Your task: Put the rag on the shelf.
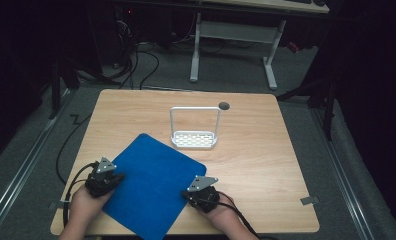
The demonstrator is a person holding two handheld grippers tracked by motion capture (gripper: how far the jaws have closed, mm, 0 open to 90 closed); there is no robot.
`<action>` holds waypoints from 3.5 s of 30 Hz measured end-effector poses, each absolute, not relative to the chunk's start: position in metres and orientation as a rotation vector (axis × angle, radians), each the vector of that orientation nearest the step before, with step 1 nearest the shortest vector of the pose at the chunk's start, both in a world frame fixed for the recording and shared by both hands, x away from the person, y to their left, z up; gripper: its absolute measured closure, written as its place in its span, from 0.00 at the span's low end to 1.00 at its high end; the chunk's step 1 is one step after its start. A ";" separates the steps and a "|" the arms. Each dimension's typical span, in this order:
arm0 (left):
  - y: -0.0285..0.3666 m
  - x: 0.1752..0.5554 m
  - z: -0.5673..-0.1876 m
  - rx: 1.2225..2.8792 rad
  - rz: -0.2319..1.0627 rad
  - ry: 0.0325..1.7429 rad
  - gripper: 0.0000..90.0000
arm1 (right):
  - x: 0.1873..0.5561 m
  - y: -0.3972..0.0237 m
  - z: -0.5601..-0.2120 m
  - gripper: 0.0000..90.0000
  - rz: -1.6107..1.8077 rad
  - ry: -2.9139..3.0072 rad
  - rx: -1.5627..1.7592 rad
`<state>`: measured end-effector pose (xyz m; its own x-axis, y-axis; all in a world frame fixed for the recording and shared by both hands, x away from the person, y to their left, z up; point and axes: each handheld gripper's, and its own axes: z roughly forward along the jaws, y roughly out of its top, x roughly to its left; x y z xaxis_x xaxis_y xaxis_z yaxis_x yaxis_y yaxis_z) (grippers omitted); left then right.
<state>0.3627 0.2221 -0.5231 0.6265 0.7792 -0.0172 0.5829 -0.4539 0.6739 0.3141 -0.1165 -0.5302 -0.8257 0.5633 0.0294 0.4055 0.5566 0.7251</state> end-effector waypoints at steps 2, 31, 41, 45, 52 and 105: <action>0.219 0.360 -0.523 2.208 0.383 1.046 1.00 | 0.314 -0.121 -0.530 1.00 1.121 2.585 0.829; 0.135 0.318 -0.521 2.312 0.266 0.737 0.99 | 0.311 -0.210 -0.529 1.00 1.070 2.455 1.024; 0.127 0.316 -0.522 2.302 0.222 0.704 0.99 | 0.318 -0.225 -0.527 1.00 1.006 2.411 1.079; 0.121 0.315 -0.523 2.288 0.184 0.685 0.98 | 0.322 -0.232 -0.526 1.00 0.993 2.388 1.104; 0.108 0.311 -0.525 2.279 0.146 0.628 0.96 | 0.325 -0.241 -0.525 1.00 0.933 2.356 1.120; 0.123 0.447 -0.534 2.015 0.421 1.128 0.64 | 0.333 -0.264 -0.521 0.68 1.164 2.163 1.242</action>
<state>0.4473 0.1227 -0.5341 0.5523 0.8297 -0.0808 0.5740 -0.3082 0.7586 0.3332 -0.2636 -0.5206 -0.5333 0.8430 0.0697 0.5225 0.2636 0.8108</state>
